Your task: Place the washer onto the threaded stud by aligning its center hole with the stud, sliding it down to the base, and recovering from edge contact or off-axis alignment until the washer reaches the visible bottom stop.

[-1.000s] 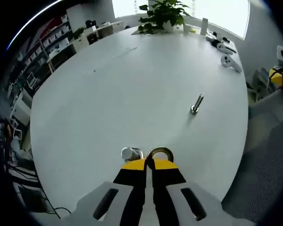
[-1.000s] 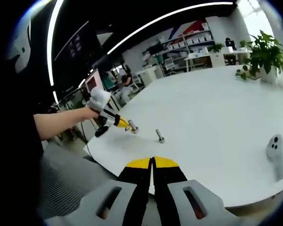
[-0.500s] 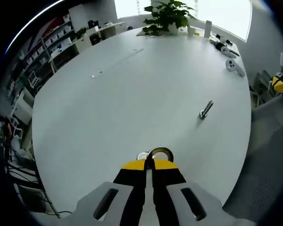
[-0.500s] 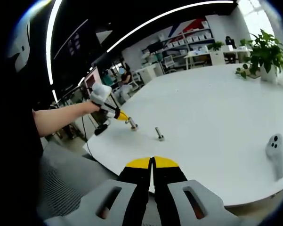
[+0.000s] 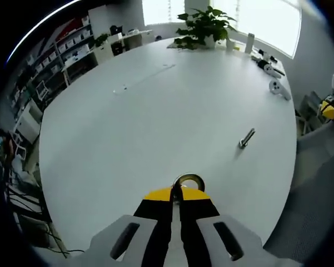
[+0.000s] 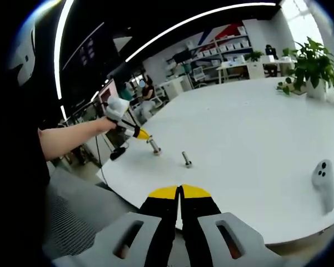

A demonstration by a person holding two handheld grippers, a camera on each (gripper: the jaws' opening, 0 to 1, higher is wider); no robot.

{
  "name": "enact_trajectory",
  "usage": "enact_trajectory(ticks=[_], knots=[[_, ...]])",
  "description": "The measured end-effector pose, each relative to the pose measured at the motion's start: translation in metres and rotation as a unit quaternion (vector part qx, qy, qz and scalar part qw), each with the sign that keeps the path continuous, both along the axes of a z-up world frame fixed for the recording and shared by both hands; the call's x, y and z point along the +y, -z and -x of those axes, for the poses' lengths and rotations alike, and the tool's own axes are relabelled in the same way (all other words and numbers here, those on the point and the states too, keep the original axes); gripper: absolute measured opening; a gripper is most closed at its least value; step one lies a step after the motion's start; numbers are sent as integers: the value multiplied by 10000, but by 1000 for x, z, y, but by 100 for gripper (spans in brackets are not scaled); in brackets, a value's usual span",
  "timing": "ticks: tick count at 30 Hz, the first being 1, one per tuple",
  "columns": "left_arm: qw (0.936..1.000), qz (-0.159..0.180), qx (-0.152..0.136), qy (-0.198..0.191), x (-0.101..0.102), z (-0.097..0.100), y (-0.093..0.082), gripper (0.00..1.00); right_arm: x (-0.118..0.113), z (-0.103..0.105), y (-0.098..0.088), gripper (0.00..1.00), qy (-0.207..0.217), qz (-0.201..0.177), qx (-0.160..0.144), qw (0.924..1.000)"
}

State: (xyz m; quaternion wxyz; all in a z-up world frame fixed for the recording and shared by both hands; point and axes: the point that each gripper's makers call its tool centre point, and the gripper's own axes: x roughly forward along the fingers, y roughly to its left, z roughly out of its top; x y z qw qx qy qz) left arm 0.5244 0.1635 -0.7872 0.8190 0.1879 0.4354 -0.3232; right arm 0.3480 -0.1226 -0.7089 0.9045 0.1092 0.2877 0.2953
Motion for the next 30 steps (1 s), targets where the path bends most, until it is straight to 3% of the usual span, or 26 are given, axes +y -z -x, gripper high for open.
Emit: enact_trajectory(ticks=[9, 17, 30], knots=[[9996, -263, 83, -59, 10, -3, 10, 1, 2, 0, 0, 4, -26, -22, 4, 10000], [9996, -132, 3, -232, 9, -10, 10, 2, 4, 0, -1, 4, -35, -46, 11, 10000], [9998, -189, -72, 32, 10, -10, 9, 5, 4, 1, -2, 4, -24, -74, -4, 10000]])
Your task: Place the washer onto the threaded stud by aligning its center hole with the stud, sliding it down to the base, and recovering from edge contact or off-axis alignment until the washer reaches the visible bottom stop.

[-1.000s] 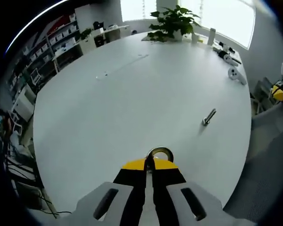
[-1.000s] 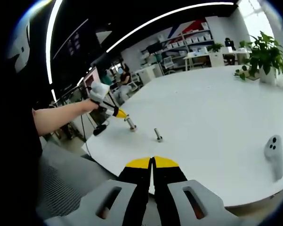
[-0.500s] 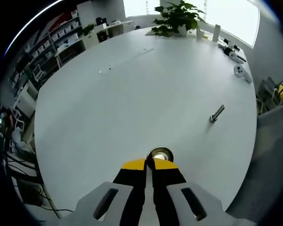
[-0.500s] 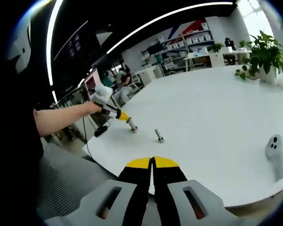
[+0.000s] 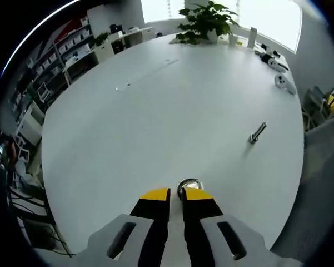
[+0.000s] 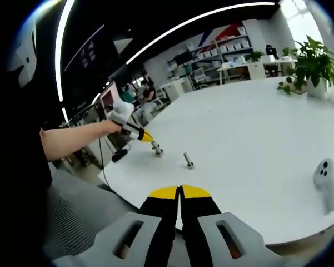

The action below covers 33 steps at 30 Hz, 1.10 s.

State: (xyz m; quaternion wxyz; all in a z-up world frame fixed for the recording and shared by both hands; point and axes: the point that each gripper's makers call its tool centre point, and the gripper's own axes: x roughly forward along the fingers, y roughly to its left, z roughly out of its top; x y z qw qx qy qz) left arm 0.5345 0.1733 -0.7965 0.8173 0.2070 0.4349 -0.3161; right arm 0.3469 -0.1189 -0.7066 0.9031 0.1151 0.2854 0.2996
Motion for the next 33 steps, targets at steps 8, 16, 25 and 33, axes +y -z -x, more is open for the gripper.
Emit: enact_trajectory(ticks=[8, 16, 25, 33], knots=[[9991, -200, -360, 89, 4, -6, -3, 11, 2, -1, -1, 4, -3, -32, -17, 10000], [9966, 161, -770, -260, 6, -1, -29, 17, 4, 0, -1, 4, -97, -22, 15, 9999], [9857, 868, -1202, -803, 13, 35, -78, 16, 7, 2, -1, 4, -243, 83, -57, 9997], [9679, 1275, -1698, -1348, 32, 88, -120, 14, 6, 1, -2, 4, -202, 109, -139, 9996]])
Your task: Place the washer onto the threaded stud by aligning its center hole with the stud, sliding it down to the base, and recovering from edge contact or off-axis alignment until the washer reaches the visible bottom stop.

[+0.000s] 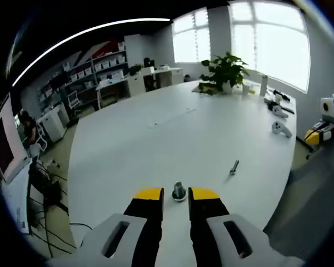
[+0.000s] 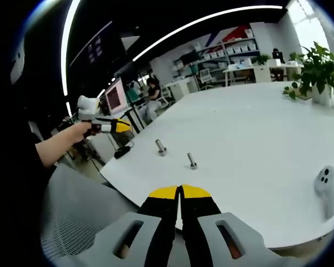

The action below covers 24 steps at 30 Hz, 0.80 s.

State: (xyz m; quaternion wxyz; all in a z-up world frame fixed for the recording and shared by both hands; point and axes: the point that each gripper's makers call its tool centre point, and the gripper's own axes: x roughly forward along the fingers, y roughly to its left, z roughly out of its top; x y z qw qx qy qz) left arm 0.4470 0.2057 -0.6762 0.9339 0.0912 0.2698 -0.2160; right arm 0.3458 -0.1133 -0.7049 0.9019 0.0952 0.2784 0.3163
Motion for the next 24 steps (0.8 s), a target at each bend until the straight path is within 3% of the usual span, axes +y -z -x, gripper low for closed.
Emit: enact_trajectory(ticks=[5, 8, 14, 17, 21, 22, 24], knots=[[9947, 851, -272, -515, 5, 37, -21, 14, 2, 2, 1, 4, -75, 4, -1, 10000], [9937, 810, -439, -638, 10, 59, -23, 14, 4, 3, 2, 4, -150, -29, 40, 9999], [9911, 1005, -234, -842, 10, 106, -5, 11, 6, 5, 2, 4, -209, -13, 22, 9998], [9907, 1001, -167, -905, 8, 119, 5, 10, 6, 6, 3, 4, -213, -3, 33, 9998], [9830, 1499, -170, -1043, -1, 130, 11, 12, 7, 8, 4, 5, -274, 31, 75, 9996], [9824, 1520, -203, -1071, -1, 132, 12, 15, 7, 8, 5, 5, -279, 32, 85, 9996], [9772, 1710, -549, -1136, -4, 130, 2, 21, 8, 9, 4, 5, -300, -49, 99, 9995]])
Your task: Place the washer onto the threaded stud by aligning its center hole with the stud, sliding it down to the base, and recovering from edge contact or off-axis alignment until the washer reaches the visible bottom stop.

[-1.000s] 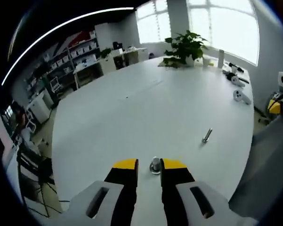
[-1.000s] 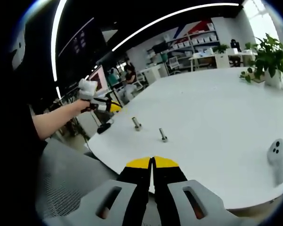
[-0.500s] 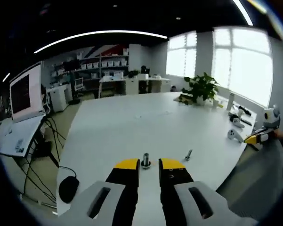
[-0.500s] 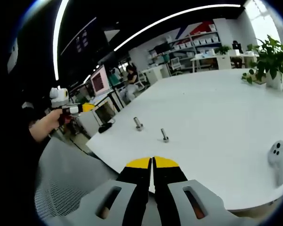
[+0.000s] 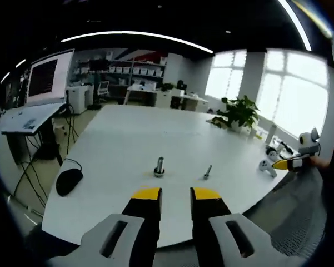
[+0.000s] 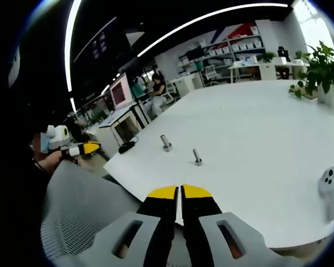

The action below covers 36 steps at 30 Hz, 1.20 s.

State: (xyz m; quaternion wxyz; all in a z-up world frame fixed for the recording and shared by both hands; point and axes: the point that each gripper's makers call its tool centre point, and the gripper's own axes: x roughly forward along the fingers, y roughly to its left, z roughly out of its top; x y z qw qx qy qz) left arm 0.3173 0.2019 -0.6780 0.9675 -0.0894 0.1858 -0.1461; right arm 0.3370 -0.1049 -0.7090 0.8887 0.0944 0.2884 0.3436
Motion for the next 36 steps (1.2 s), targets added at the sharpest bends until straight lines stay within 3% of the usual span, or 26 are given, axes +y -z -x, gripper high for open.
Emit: enact_trajectory(ticks=[4, 7, 10, 12, 16, 19, 36], knots=[[10000, -55, -41, -25, 0, -3, 0, 27, 0, 1, 0, 5, -23, -8, 15, 10000], [9997, 195, -85, -73, -5, -10, 6, 35, 1, 2, 1, 5, -41, -10, 33, 10000], [9992, 343, -94, -188, 0, -13, 5, 32, 0, 2, 2, 5, -27, 19, 73, 10000], [9973, 700, 10, -228, -1, -13, 8, 37, -1, 1, 2, 5, -10, 9, 67, 10000], [9989, 451, -60, -138, -2, -13, 7, 37, -1, 1, 1, 5, 1, 0, 70, 10000], [9983, 563, 3, -150, -2, -13, 8, 37, -2, 0, 0, 5, 55, -43, 56, 10000], [9989, 452, 89, -123, -3, -14, 12, 37, -3, -4, -3, 5, 120, -109, -30, 9999]])
